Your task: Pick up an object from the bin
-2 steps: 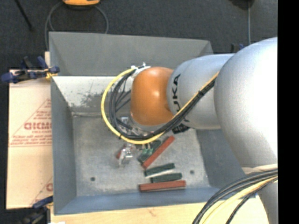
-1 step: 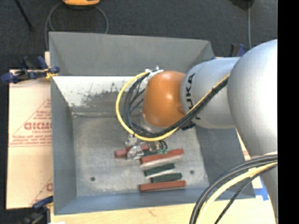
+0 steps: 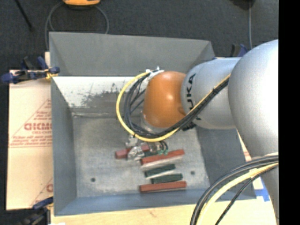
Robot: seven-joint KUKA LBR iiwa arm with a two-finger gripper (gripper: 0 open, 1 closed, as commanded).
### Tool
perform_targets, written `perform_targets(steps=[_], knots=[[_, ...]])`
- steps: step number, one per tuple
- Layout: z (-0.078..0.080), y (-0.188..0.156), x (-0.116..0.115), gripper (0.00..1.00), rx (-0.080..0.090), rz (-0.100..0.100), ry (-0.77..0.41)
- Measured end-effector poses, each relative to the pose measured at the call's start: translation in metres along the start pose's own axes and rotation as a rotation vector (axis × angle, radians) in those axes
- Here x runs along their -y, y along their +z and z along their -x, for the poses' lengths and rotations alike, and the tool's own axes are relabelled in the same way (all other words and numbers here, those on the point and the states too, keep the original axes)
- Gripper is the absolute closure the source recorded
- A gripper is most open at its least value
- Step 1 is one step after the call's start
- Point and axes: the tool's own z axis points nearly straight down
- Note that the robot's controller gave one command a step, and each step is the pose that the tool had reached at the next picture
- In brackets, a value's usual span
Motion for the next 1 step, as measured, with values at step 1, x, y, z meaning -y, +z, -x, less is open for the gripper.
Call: perform_targets(steps=[1], knots=[[0.0093,-0.1939,-0.0225,1.00,-0.002,-0.008,-0.067]])
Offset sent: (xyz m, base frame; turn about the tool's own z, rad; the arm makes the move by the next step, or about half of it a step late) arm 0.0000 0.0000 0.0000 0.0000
